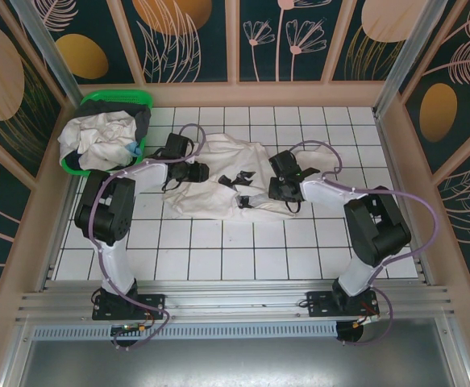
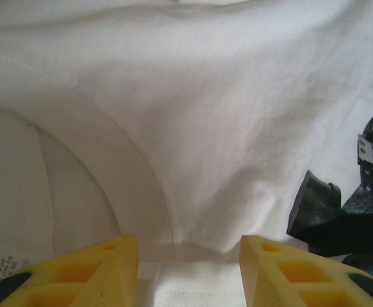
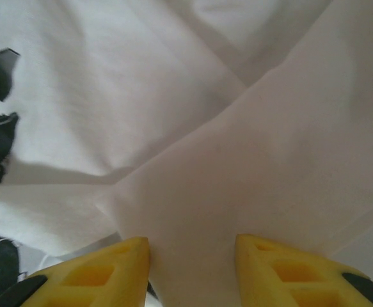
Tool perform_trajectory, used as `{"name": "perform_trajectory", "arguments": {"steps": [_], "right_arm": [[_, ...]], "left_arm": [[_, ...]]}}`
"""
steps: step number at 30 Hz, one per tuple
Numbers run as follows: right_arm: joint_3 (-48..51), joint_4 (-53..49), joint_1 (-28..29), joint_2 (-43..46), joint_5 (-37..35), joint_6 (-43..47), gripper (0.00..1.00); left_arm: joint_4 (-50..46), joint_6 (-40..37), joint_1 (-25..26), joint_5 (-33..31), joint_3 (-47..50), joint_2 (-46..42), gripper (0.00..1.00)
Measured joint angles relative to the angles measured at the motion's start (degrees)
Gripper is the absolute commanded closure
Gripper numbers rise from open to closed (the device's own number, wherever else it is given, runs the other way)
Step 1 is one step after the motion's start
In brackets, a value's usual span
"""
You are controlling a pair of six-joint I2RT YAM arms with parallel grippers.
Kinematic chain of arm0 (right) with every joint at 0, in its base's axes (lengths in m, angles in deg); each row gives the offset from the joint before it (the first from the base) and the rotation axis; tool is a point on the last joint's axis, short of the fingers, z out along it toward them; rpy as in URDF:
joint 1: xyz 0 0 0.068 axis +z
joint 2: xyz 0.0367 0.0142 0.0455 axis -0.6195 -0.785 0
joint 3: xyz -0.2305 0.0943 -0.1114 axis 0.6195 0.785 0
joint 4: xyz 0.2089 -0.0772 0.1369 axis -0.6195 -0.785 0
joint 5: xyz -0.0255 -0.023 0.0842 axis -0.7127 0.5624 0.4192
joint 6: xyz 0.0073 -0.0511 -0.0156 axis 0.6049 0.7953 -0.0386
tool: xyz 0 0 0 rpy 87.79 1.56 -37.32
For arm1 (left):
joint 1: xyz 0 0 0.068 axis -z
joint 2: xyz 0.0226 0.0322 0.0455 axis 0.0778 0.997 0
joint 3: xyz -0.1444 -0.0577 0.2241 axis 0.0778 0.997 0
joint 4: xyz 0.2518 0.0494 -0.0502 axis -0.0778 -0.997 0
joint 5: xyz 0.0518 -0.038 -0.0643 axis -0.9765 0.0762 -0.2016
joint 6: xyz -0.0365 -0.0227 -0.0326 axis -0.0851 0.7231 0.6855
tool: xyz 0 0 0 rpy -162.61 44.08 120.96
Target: Fold and stack the t-shirts
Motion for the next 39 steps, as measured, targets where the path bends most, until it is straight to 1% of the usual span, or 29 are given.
{"name": "perform_trajectory", "arguments": {"steps": [2,5,7,9,12,15,16,18,20,22,24,26,31,34,35,39], "right_arm": [[0.0,-0.02,-0.02,-0.5,-0.59,0.2,0.65],[0.0,-0.04,-0.09,-0.61,-1.07,0.52,0.74],[0.0,-0.04,-0.11,-0.61,-1.38,0.96,0.81],[0.0,-0.07,-0.13,-0.61,-1.57,1.18,0.9],[0.0,-0.15,-0.17,-0.59,-2.01,1.49,1.0],[0.02,-0.37,-0.22,-0.33,-2.27,1.86,1.0],[0.02,-0.57,-0.22,0.02,-2.27,1.9,1.0],[0.04,-1.25,-0.22,1.73,-2.27,1.92,1.0],[0.2,-1.4,-0.2,4.09,-2.21,1.97,0.87],[0.24,-1.36,-0.13,6.38,-1.99,2.21,0.71],[0.31,-1.31,0.11,7.61,-1.62,3.04,0.63],[0.46,-1.18,0.52,7.45,-1.31,3.21,0.59],[0.85,-1.27,0.98,4.33,-1.2,3.43,0.55],[0.87,-1.31,0.98,2.73,-1.2,3.52,0.54],[0.87,-1.31,0.98,2.27,-1.2,3.69,0.55],[0.85,-1.36,0.98,0.7,-1.42,4.66,0.61]], "left_arm": [[-0.2,0.0,0.0,-0.07,0.0,0.02,0.56],[-0.52,-0.22,0.0,-0.48,0.07,0.02,0.59],[-0.52,-0.33,0.0,-0.74,0.37,0.02,0.64],[-0.52,-0.59,-0.07,-1.05,1.01,0.02,0.72],[-0.52,-0.85,-0.17,-1.05,2.23,0.02,0.85],[-0.55,-0.85,-0.17,-0.55,3.06,-0.28,0.97],[-0.57,-0.72,-0.17,-0.31,3.19,-0.61,0.99],[-0.59,-0.85,-0.22,0.24,3.61,-1.88,1.0],[-0.57,-0.83,-0.22,0.72,3.89,-3.58,1.0],[-0.52,-0.81,-0.22,1.49,4.22,-5.57,1.0],[-0.5,-0.79,-0.24,2.03,4.46,-7.34,1.0],[-0.39,-0.76,-0.24,2.67,4.48,-8.31,1.0],[-0.17,-0.52,-0.28,3.26,5.33,-8.57,1.0],[-0.26,-0.13,-0.46,3.3,6.38,-8.79,1.0],[-0.33,-0.07,-0.55,3.32,6.73,-9.09,1.0],[-0.5,0.33,-0.66,3.48,7.15,-10.99,1.0]]}}
